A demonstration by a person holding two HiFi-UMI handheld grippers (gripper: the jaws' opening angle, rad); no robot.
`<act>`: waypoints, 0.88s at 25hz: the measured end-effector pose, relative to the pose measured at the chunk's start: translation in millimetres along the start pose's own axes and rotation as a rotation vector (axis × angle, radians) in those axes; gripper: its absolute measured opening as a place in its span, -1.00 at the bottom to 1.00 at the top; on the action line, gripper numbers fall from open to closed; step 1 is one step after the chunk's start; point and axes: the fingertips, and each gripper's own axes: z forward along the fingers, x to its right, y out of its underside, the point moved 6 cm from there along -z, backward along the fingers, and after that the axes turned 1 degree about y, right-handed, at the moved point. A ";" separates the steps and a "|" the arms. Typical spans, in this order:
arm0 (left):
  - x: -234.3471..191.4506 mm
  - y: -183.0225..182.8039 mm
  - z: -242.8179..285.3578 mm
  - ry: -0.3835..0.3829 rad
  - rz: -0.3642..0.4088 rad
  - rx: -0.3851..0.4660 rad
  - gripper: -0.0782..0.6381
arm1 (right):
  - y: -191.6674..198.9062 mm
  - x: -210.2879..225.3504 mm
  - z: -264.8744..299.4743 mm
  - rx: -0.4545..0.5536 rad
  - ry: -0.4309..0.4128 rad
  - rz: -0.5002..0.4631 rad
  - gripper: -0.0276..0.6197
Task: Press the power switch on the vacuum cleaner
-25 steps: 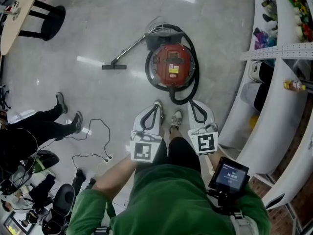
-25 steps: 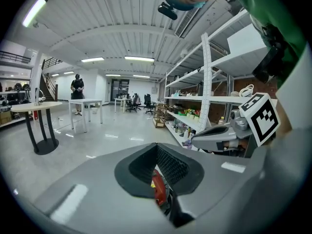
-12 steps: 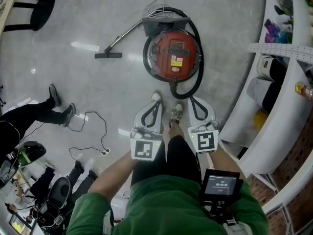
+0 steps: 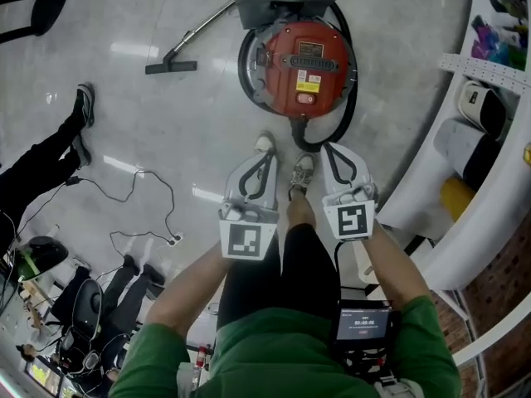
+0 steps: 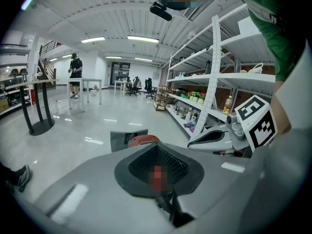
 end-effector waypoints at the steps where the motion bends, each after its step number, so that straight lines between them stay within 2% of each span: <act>1: -1.0 5.4 4.6 0.002 -0.003 -0.007 -0.76 | 6.1 0.5 6.7 -0.010 -0.003 -0.004 -0.91; 12: -12.7 50.2 52.3 0.013 -0.027 -0.039 -0.76 | 48.0 14.5 71.4 -0.059 -0.033 -0.086 -0.91; 22: -23.7 74.5 72.1 0.010 -0.034 -0.067 -0.76 | 73.7 24.8 116.4 -0.101 -0.043 -0.101 -0.91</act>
